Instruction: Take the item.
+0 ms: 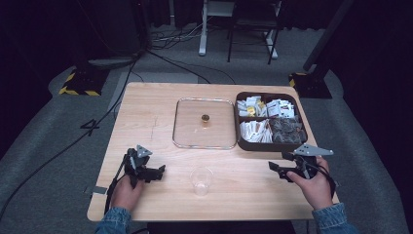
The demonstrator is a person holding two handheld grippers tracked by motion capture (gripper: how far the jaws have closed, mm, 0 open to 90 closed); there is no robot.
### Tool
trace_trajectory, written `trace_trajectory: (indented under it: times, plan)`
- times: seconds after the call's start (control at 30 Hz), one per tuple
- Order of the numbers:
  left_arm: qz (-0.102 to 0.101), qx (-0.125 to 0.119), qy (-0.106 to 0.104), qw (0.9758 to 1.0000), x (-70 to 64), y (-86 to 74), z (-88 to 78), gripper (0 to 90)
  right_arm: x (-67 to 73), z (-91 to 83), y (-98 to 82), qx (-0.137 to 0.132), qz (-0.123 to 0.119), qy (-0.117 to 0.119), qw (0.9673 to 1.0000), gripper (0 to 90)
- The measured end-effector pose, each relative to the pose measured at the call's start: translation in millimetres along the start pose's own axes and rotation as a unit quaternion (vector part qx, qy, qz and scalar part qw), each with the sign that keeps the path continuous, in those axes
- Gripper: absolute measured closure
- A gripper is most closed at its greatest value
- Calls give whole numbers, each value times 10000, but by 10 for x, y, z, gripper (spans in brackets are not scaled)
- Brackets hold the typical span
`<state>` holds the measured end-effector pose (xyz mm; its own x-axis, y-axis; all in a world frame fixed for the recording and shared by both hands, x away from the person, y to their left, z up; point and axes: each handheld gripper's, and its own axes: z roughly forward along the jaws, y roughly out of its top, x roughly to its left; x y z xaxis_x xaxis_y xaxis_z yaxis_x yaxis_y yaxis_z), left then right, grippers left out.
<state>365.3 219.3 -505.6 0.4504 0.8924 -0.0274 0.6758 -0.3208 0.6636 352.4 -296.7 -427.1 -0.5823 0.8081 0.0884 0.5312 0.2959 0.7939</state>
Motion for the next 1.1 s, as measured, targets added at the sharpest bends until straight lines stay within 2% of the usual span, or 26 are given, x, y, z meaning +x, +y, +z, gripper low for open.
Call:
trace_trajectory:
  times: [0.13, 0.3, 0.5, 0.53, 0.57, 0.7, 0.87, 1.0, 1.1]
  plan:
    - [10, 0, 9, 10000, 0, -2, -2, 0, -26, -34, 71, -53, 51, -5, 10000, 286]
    - [-14, -12, 31, 10000, -5, -7, -5, 0, -102, -67, 199, -70, 5, -133, 9999, 287]
    - [-20, -8, 24, 10000, -6, -7, -5, 0, -240, -88, 358, -206, 84, -345, 9992, 287]
    - [-20, -10, 18, 10000, -6, -7, -4, 0, -291, -83, 410, -270, 103, -445, 9986, 286]
    - [-17, -6, 17, 10000, -5, -6, -4, 0, -291, -83, 410, -270, 103, -445, 9986, 286]
    - [5, -6, -3, 10000, -1, 1, 2, 0, -444, -57, 525, -461, 116, -904, 9948, 262]
    - [4, -2, -2, 10000, -1, 2, 2, 0, -592, -10, 636, -448, 119, -1079, 9931, 256]
    - [7, -4, -3, 10000, -1, 2, 2, 0, -665, 26, 697, -411, 91, -1061, 9935, 276]
    - [5, -5, -4, 10000, -1, 2, 2, 0, -760, 81, 746, -295, 82, -1308, 9909, 259]
